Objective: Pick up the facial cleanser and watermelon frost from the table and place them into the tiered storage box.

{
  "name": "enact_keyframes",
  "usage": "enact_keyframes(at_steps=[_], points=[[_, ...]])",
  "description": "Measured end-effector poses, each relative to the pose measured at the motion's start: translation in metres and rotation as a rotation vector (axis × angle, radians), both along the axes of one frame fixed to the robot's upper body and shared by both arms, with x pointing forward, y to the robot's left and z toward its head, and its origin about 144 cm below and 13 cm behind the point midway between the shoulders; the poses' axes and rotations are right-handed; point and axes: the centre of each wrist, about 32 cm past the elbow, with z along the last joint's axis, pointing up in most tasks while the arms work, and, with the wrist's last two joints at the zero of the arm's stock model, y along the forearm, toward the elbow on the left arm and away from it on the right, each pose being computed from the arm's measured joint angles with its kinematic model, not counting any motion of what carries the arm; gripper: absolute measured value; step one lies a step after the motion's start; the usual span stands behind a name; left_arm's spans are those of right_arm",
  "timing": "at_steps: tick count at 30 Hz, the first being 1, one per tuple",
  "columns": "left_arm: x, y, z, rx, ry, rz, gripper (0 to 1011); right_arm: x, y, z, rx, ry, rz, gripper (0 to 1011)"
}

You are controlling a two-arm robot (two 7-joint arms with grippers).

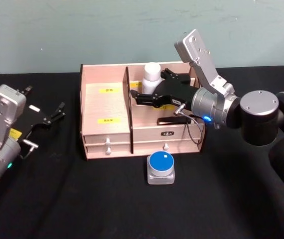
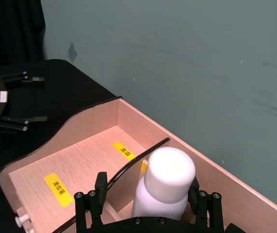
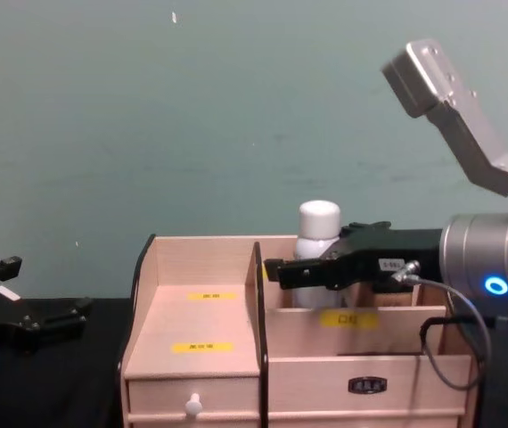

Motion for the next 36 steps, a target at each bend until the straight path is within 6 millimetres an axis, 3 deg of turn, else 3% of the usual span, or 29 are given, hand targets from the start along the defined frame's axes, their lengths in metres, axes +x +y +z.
enact_keyframes(at_steps=[10,20,29,36], points=[[0.0,0.0,0.0,0.0,0.0,0.0,1009,-0.029,-0.006,0.028,-0.037,-0.049,0.028,1002],[0.0,0.0,0.0,0.0,0.0,0.0,1010,-0.083,-0.018,0.049,-0.042,-0.066,0.021,1003],[0.0,0.0,0.0,0.0,0.0,0.0,1010,-0.12,-0.02,0.048,-0.049,-0.029,0.012,1003],[0.0,0.0,0.0,0.0,0.0,0.0,1010,-0.147,-0.018,0.031,-0.062,0.055,-0.001,1002]])
